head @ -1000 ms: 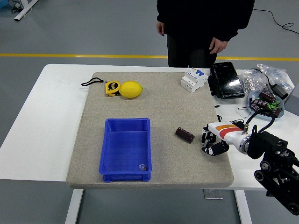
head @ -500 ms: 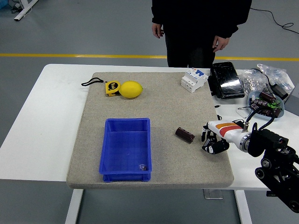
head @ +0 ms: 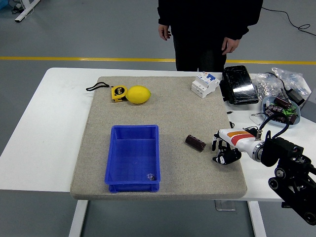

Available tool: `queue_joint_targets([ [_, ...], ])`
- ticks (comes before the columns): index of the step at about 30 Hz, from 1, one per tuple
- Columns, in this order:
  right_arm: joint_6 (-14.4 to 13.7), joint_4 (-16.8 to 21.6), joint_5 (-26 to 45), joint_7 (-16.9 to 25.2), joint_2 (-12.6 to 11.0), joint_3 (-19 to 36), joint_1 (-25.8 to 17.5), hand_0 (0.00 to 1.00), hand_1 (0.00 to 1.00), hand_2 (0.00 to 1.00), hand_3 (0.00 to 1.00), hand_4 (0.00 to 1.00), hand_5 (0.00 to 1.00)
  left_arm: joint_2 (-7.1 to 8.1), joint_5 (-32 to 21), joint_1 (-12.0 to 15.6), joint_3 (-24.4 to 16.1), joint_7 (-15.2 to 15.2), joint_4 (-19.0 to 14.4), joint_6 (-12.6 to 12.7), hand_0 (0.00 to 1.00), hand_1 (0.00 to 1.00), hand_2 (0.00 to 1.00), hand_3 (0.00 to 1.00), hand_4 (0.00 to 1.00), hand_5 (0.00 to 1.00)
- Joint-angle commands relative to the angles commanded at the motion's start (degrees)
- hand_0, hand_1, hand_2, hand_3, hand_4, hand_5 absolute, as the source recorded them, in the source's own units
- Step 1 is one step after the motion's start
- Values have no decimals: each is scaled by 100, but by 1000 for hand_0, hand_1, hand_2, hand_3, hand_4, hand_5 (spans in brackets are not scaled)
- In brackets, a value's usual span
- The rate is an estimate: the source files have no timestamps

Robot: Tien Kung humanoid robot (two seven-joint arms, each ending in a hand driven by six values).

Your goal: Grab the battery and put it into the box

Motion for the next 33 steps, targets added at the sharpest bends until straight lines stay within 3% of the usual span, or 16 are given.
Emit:
queue_joint_targets([
  [27,-14,80,-23,-9,-26,-8,144,53,265,399,458,827,128,7,-77,-66,55,-12,0,0,746,692,709,595,646,556],
  [28,-28,82,-39,-4,-27,-2,146,104,311,460,502,827,230,6,-73,-67,52,-12,0,1,746,691,710,595,645,554],
  [33,3,72,-196,-16,-18,60,173,104,311,460,502,827,230,9,-70,-67,61,-8,0,-4,746,691,710,595,645,554],
])
